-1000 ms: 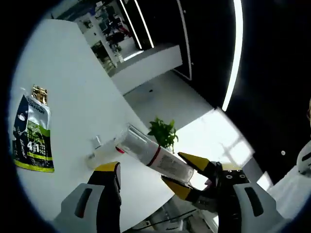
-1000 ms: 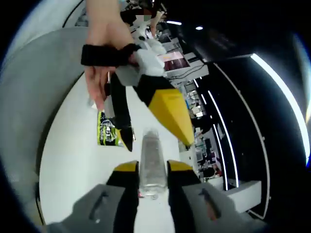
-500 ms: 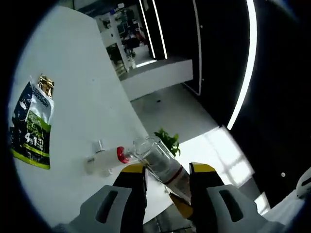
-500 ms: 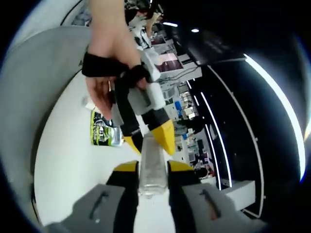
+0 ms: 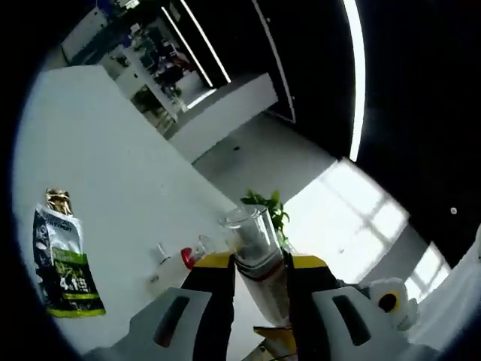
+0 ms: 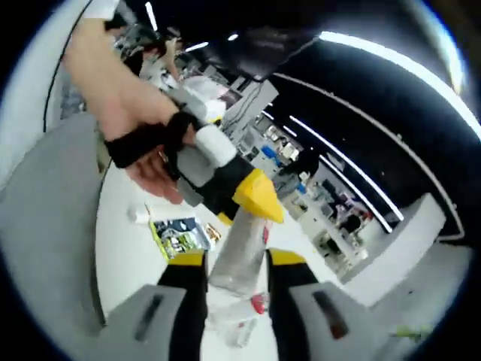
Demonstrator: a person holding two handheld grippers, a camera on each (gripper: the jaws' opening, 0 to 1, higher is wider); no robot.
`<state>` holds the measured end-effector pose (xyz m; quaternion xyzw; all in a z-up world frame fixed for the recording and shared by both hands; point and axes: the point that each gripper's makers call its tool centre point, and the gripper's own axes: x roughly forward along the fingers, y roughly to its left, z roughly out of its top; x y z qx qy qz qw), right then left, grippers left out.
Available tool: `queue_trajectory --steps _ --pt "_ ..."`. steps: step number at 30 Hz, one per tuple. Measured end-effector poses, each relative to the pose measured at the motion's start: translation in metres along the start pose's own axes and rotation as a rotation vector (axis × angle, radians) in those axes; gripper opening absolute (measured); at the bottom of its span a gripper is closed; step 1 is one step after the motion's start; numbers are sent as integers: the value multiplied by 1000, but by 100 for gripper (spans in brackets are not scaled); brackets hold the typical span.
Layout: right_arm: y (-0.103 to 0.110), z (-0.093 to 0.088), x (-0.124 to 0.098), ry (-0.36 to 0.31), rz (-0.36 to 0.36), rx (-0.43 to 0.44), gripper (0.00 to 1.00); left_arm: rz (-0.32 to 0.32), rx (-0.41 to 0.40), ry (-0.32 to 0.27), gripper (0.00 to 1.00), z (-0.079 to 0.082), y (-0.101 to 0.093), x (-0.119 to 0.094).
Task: Arrange the skincare products in the storage area until every visible bottle or jar stands upright without overlapping.
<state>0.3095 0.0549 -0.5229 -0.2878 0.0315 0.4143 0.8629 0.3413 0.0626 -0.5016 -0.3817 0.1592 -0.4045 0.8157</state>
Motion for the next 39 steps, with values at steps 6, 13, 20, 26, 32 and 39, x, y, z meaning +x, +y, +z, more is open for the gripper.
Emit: queue_trajectory --steps 6,13,20,26,32,39 --pt "-2 2 -9 -94 58 304 24 -64 252 152 22 -4 -19 -3" --pt "12 4 -16 -140 208 486 25 -201 485 308 22 -15 -46 -3" --pt "37 20 -28 -195 423 585 25 -422 596 486 22 -32 -78 -16" --pt "49 34 -42 -230 548 567 27 -540 632 551 22 -40 -96 -23" --pt "56 39 -46 -236 592 566 26 -599 619 617 22 -53 -98 -29" --pt "42 29 -33 -222 446 598 23 -533 647 589 21 -51 -91 -20"
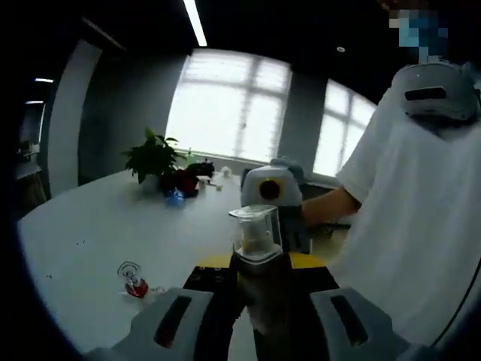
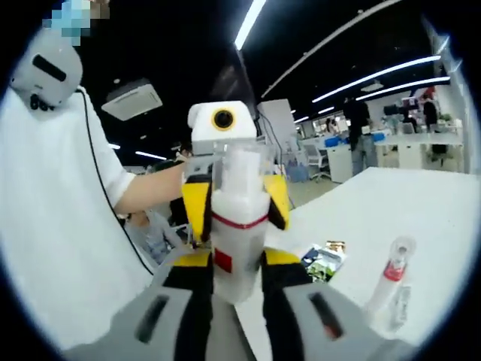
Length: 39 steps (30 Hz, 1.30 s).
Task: Arrange the skincare products in the storage area until every visible bottle or jar stands upright without overlapping.
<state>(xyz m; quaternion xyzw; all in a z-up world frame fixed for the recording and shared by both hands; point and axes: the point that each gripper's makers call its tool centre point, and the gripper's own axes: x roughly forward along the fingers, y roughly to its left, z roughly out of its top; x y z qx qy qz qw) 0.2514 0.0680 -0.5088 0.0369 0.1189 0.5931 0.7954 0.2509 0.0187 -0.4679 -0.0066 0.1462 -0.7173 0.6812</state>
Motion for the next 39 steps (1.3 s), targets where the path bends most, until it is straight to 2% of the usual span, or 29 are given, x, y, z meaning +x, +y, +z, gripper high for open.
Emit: queue_trajectory --steps 2,5,10,14,17,19,22,28,31,36,39 --pt "-4 -2 0 15 -42 -16 23 33 -8 13 21 -3 3 1" --pt "-18 -5 -1 40 -151 -49 23 134 2 21 20 -6 14 3" --pt "-48 -12 -9 108 -397 -78 23 338 50 34 17 -10 34 4" --pt "-52 -14 -11 136 -499 -95 24 439 59 30 18 -11 38 7" --pt "-57 -20 -16 174 -562 -153 24 458 59 44 18 -16 38 12" --pt "-58 -25 -15 179 -574 -138 24 464 88 59 18 -21 38 15" --pt "-61 -37 -16 216 -590 -131 24 455 74 106 18 -32 42 19" --pt "-71 -53 -21 246 -618 -95 24 457 65 90 18 -46 50 27" --pt "-79 -65 -21 276 -631 -85 23 469 35 89 18 -57 58 31" --pt "-88 -81 -19 298 -656 -72 23 468 41 107 18 -71 69 35" --pt "-95 -89 -18 303 -664 -57 23 469 16 117 18 -79 77 36"
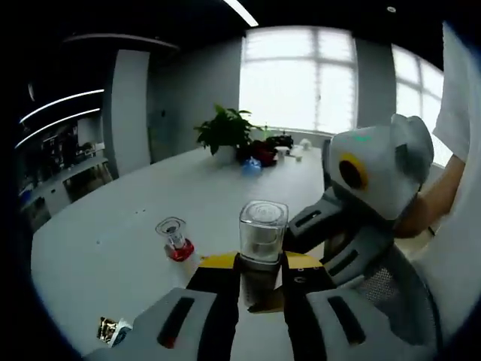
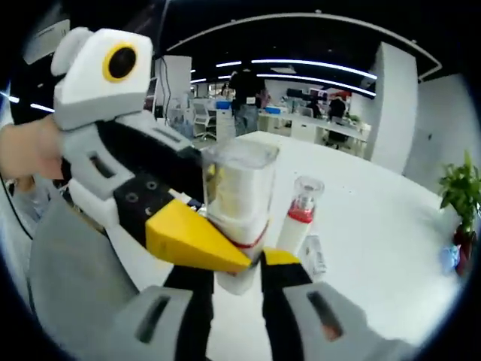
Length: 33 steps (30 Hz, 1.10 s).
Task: Arrange the skincare products in the storage area until every visible bottle or jar stands upright without overlapping.
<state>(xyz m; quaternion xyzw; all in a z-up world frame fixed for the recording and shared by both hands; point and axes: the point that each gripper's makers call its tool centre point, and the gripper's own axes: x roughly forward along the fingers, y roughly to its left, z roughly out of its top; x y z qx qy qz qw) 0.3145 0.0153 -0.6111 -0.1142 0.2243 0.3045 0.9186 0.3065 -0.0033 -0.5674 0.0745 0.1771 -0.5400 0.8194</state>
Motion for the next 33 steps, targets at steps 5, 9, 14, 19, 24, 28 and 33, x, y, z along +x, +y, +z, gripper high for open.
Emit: queue_trajectory --steps 5,9,14,19,24,28,33 --pt "-5 -14 14 35 -8 29 23 2 -13 38 18 -15 9 11" --pt "-10 -23 26 56 -39 38 23 8 -13 49 18 -24 17 19" --pt "-14 -38 36 89 -64 70 23 -26 2 70 18 -39 23 30" --pt "-19 -53 46 126 -65 77 23 -64 34 80 18 -54 26 41" --pt "-25 -65 56 155 -75 82 23 -84 49 73 18 -63 30 50" --pt "-29 -72 63 164 -111 159 22 -96 58 65 17 -68 37 57" --pt "-31 -81 70 173 -145 155 22 -122 79 76 17 -77 41 63"
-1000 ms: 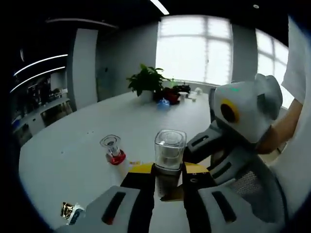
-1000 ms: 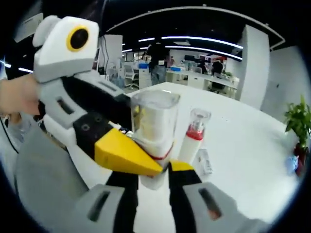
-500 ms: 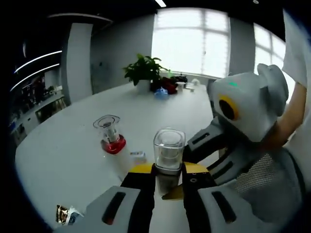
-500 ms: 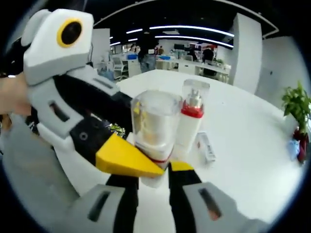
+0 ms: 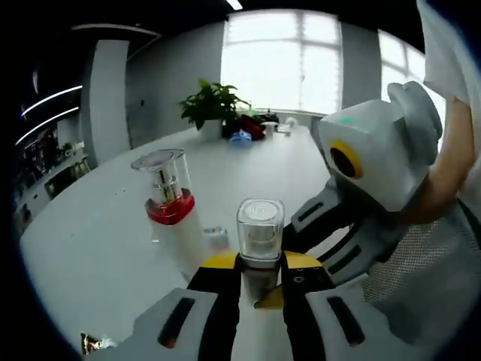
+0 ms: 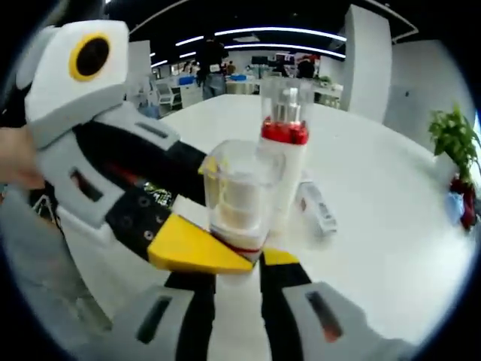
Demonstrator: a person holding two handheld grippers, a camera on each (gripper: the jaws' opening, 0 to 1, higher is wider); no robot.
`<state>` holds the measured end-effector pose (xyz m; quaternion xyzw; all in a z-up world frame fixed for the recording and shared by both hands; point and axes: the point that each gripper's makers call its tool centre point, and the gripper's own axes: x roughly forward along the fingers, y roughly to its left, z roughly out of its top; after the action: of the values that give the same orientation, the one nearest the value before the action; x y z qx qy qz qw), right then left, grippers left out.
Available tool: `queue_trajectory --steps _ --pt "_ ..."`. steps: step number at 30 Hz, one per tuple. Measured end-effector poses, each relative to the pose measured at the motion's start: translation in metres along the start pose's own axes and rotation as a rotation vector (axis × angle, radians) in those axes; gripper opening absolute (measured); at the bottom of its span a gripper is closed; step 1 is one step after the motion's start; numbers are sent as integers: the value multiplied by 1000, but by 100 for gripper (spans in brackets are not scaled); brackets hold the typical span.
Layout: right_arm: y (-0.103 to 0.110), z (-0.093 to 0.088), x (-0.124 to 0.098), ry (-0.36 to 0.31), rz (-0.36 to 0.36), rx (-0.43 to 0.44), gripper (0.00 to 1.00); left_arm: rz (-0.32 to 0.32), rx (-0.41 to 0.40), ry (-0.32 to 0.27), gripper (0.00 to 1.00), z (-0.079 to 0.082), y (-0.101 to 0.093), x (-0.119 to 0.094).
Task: Arrange the skincare products in the storage area until every visible bottle or jar stands upright without overlapping.
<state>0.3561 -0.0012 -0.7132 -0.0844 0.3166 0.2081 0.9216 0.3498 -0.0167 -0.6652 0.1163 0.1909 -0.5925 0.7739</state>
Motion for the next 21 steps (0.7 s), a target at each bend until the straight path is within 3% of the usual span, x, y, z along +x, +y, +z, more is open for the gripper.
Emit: queue_trajectory --steps 8,16,21 --pt "-4 -5 8 -1 -22 -33 22 -19 33 -4 17 -10 7 7" --pt "-8 -6 11 -12 -56 -31 24 -45 61 -35 17 -7 12 10" --pt "-7 -6 14 -22 -66 -32 25 -52 82 -11 17 -14 15 11"
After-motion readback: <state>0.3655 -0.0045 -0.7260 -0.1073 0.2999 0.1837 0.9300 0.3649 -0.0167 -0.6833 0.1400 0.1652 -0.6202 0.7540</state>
